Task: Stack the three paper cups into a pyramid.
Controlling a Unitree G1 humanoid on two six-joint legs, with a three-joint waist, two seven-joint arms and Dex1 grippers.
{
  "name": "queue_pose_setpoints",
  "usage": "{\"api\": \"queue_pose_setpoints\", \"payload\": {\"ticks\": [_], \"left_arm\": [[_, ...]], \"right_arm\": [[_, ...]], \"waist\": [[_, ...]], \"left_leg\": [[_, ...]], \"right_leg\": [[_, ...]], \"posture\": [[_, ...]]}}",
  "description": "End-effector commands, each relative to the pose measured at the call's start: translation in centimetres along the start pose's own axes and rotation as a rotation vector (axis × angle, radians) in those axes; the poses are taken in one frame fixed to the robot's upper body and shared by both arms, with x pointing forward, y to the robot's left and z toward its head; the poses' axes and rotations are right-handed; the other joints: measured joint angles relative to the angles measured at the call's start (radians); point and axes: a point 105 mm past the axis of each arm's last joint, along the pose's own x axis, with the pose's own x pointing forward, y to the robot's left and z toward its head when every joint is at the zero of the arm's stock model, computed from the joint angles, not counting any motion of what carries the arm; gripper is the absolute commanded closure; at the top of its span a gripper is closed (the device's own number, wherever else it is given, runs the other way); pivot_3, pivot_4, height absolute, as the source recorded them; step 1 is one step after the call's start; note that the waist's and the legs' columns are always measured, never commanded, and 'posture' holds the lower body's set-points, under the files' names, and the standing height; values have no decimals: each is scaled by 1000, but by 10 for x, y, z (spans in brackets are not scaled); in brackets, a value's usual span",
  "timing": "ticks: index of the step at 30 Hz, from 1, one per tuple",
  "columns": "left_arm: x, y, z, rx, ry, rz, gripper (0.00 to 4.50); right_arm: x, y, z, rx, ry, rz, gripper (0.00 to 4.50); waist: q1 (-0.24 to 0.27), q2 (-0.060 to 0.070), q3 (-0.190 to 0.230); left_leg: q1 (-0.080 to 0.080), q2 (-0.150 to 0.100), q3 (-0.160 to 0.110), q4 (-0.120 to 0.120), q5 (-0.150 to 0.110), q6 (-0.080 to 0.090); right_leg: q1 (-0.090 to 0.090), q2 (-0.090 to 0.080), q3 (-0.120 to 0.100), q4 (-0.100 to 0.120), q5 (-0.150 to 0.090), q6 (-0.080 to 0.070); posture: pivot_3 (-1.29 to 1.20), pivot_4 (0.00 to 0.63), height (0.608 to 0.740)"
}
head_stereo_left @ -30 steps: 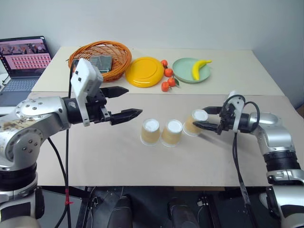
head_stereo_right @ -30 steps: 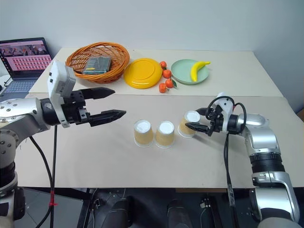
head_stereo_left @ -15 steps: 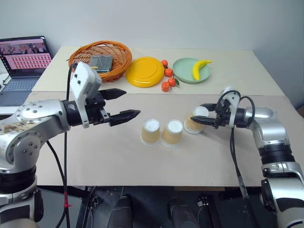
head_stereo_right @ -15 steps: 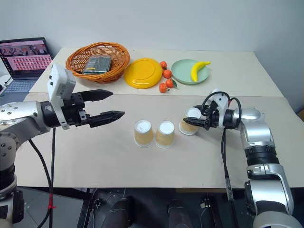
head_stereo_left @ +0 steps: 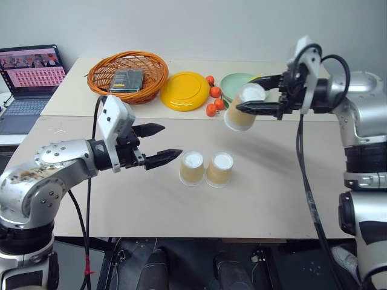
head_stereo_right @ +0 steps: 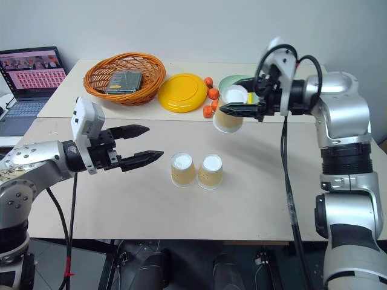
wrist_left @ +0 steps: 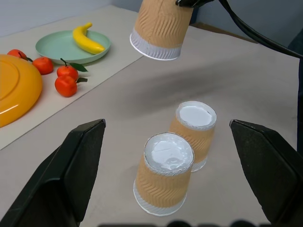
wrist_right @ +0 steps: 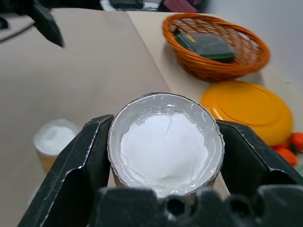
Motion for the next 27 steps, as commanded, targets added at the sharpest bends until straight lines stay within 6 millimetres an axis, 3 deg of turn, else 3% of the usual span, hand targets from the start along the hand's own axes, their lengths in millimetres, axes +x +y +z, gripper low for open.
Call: {"api": "queue_pose_setpoints", "payload": {"ticks": [1, 16, 27], "left_arm": [[3, -2, 4, 37, -35, -2, 0], [5, 0, 7, 53, -43, -22, 0], [9, 2, 9, 67, -37, -33, 0]], "right_arm": [[5, 14, 28, 38, -31, 77, 949], [31, 53, -6, 93, 59, 187, 949], [39, 63, -19, 99, 75, 193, 949]], "waist": [[3, 0, 0], [3, 0, 0], [3, 0, 0]], "left_leg": [[0, 0, 0, 0, 0, 0], [0, 0, 0, 0, 0, 0], [0, 0, 0, -1, 0, 0]], "right_leg": [[0, 0, 0, 0, 0, 0], [-1, 0, 0, 0, 0, 0], [-1, 0, 0, 0, 0, 0]], "posture": [[0, 150, 732], [0, 150, 732], [0, 150, 732]]}}
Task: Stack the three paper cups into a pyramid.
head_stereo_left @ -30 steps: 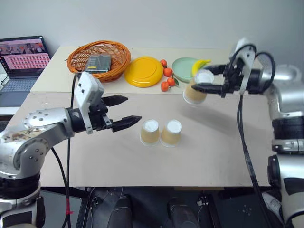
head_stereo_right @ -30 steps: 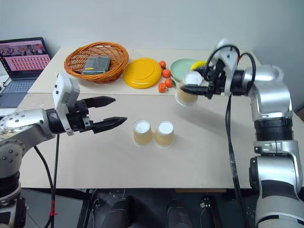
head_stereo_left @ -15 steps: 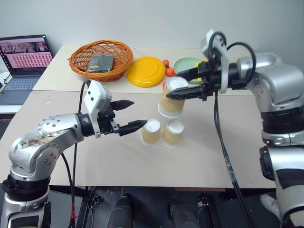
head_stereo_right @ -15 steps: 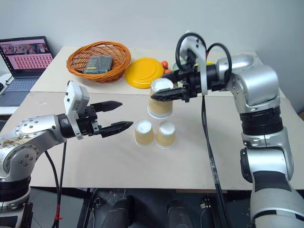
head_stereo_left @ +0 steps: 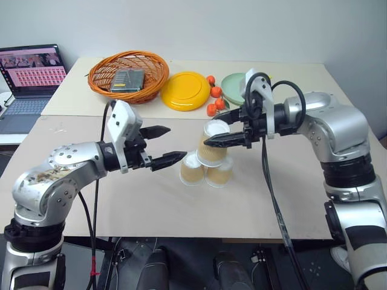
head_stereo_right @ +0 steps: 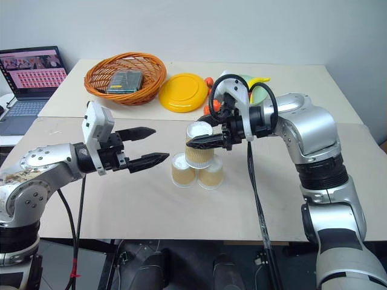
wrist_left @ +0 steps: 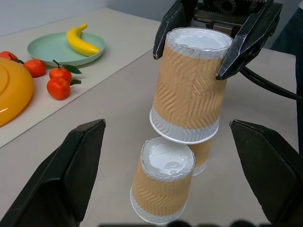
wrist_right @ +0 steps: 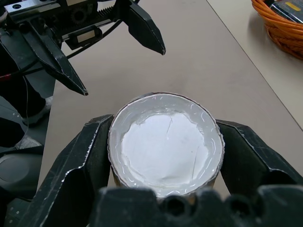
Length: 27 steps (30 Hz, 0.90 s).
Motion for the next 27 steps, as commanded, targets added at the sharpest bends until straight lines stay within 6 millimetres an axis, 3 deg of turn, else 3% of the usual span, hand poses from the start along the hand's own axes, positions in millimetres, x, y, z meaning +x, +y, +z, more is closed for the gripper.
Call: {"api": "queue_pose_setpoints", "payload": {"ticks": [1, 11, 12, 14, 27], "left_arm": [[0, 0, 11, 51, -31, -1, 0], [0, 0, 13, 57, -32, 2, 0], [0, -1, 13, 58, -31, 1, 0], [0, -1, 12, 59, -30, 0, 0], [2, 0, 11, 64, -27, -5, 0]], "right_arm": [[0, 5, 3, -44, -12, 8, 949], [4, 10, -3, -44, -3, 30, 949], [4, 10, -4, -44, -4, 31, 429], [4, 10, -3, -47, -6, 33, 67], [-9, 7, 21, -104, -60, 6, 67]], "waist": [[0, 0, 0], [0, 0, 0], [0, 0, 0], [0, 0, 0], [0, 0, 0]], "left_leg": [[0, 0, 0, 0, 0, 0], [0, 0, 0, 0, 0, 0], [0, 0, 0, 0, 0, 0], [0, 0, 0, 0, 0, 0], [0, 0, 0, 0, 0, 0]], "right_leg": [[0, 0, 0, 0, 0, 0], [0, 0, 0, 0, 0, 0], [0, 0, 0, 0, 0, 0], [0, 0, 0, 0, 0, 0], [0, 0, 0, 0, 0, 0]], "posture": [[0, 150, 732], [0, 150, 732], [0, 150, 732], [0, 150, 732], [0, 150, 732]]}}
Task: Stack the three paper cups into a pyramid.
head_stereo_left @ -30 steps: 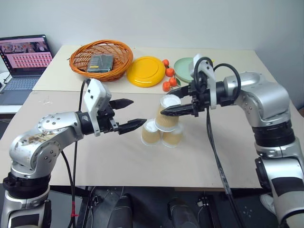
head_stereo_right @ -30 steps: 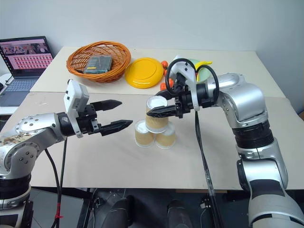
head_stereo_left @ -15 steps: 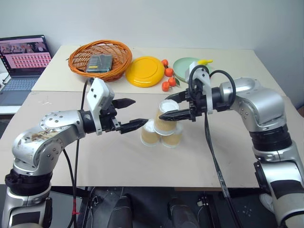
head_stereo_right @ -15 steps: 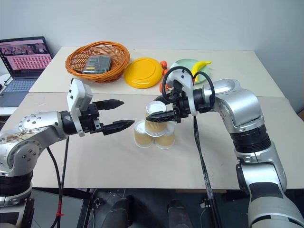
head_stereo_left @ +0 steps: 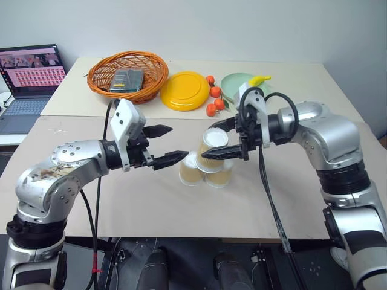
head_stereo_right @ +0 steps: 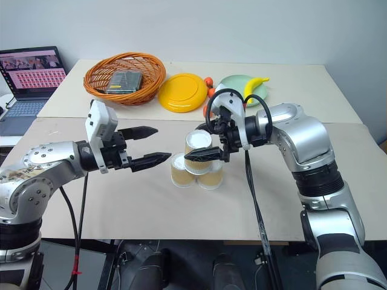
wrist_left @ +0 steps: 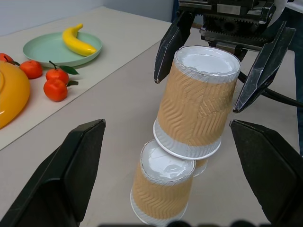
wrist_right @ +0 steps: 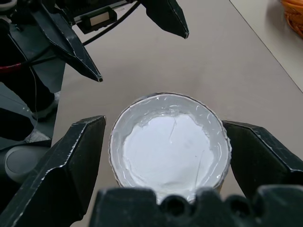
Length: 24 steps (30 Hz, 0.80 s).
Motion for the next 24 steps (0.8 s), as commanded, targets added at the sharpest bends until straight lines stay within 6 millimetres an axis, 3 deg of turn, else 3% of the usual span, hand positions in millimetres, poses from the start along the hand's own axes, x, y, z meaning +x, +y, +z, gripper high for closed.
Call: {"api": "queue_pose_setpoints", "payload": {"ticks": [1, 8, 11, 13, 17, 21, 24], "left_arm": [[0, -2, 12, 53, -38, -12, 0], [-1, 2, 14, 67, -34, -11, 0], [-4, 5, 21, 34, -63, -8, 0], [-7, 7, 26, 1, -84, -1, 0], [-22, 7, 24, -18, -56, 27, 0], [-29, 11, 19, 27, -35, 92, 0], [-31, 14, 15, 39, -36, 119, 0]], "right_arm": [[-14, 1, 29, -98, -66, -28, 67], [-28, -9, 45, -129, -105, -94, 67], [-57, -26, 54, -174, -109, -217, 67], [-82, -37, 49, -207, -66, -301, 67], [-131, -38, 17, -186, 14, -408, 67], [-151, -28, -28, -97, 22, -444, 67], [-152, -21, -59, -28, 31, -469, 67]], "waist": [[0, 0, 0], [0, 0, 0], [3, 0, 0], [14, 0, 0], [23, -1, 0], [16, -1, 0], [14, -1, 0]], "left_leg": [[0, 0, 0, 0, 0, 0], [0, 0, 0, 0, 0, 0], [0, 0, 0, 0, 0, 0], [0, 0, 0, 0, 0, 0], [-1, 0, 0, -2, 0, 0], [-1, 0, 1, -5, 0, 0], [0, 0, 1, -5, 0, 0]], "right_leg": [[0, 0, 0, 0, 0, 0], [0, 0, 0, 0, 0, 0], [0, 0, 0, 0, 0, 0], [0, 0, 0, -1, 0, 0], [0, 0, -1, -4, 0, 0], [0, -1, 0, -5, -1, -1], [0, 0, 0, -3, -1, -1]], "posture": [[0, 150, 732], [0, 150, 732], [0, 150, 732], [0, 150, 732], [0, 150, 732], [0, 150, 732], [0, 150, 732]]}}
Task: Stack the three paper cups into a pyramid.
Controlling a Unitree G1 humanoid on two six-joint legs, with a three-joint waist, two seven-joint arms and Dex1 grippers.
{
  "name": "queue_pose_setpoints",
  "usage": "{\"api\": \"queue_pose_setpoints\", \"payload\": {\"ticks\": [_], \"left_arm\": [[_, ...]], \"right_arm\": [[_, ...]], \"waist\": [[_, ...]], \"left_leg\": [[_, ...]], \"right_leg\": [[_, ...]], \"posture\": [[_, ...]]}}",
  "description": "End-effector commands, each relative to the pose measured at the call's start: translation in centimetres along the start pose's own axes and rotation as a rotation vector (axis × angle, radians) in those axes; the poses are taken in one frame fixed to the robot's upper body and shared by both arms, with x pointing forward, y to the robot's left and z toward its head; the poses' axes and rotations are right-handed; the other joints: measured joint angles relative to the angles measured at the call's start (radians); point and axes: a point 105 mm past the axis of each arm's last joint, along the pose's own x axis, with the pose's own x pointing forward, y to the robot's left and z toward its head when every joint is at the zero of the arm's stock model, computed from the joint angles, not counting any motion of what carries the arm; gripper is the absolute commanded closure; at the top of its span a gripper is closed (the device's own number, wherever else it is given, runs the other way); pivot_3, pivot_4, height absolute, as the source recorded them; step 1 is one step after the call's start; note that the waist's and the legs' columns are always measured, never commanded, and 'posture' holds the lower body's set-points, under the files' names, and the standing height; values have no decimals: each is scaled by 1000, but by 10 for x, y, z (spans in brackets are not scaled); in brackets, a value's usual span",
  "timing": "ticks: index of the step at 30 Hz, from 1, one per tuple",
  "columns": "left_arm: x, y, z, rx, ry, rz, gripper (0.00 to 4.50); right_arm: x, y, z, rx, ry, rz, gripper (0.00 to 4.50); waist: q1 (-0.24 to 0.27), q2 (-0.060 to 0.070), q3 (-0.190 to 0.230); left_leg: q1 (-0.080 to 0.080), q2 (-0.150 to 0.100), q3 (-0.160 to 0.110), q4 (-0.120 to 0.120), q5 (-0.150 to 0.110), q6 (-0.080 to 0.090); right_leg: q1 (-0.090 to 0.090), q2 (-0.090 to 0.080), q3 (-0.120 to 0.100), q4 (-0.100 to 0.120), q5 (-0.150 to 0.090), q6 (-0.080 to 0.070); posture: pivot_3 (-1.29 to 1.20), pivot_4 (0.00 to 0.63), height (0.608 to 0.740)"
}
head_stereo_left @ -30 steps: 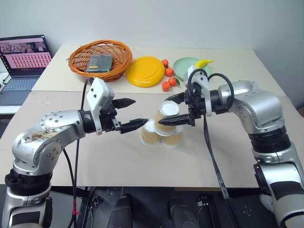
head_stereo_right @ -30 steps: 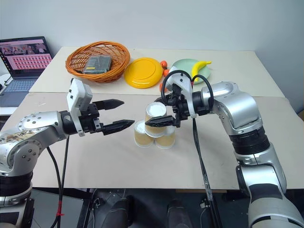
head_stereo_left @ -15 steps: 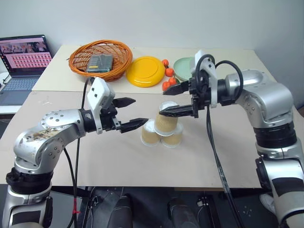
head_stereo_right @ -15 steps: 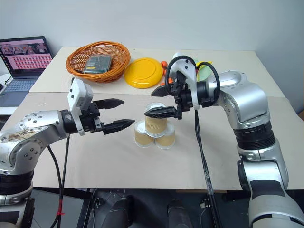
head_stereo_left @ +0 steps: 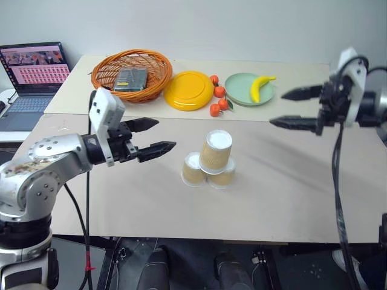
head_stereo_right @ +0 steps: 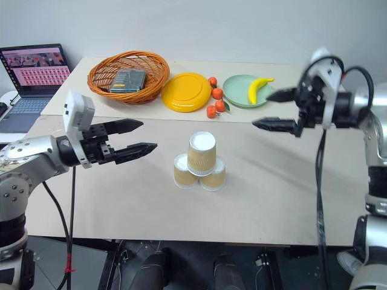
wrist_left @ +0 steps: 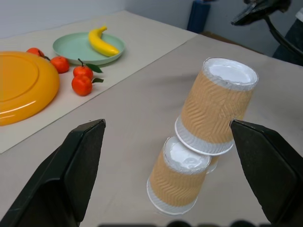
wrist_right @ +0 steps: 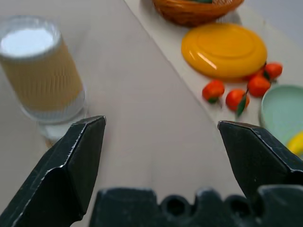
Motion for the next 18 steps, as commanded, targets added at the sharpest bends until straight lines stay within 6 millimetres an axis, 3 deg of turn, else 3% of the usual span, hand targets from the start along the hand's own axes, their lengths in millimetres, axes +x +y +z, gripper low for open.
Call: {"api": "queue_pose_setpoints", "payload": {"ticks": [1, 11, 18], "left_arm": [[-5, 3, 5, 68, -25, 44, 0], [-5, 9, -23, 112, 7, 120, 0], [-11, 17, -26, 160, 5, 174, 0]], "right_arm": [[-8, 6, -11, -36, -23, -48, 67], [14, 24, -30, -22, -17, -58, 67], [16, 17, -38, -26, -11, -106, 67]], "waist": [[-2, 0, 0], [-2, 0, 0], [2, 0, 0]], "left_leg": [[0, 0, 1, 0, 0, 0], [2, 0, 0, 3, 0, 0], [2, 0, 0, 3, 0, 0]], "right_leg": [[-1, 0, 1, 1, 0, 0], [1, 0, 1, 3, 0, 0], [1, 0, 1, 3, 0, 0]], "posture": [[0, 150, 732], [0, 150, 732], [0, 150, 732]]}}
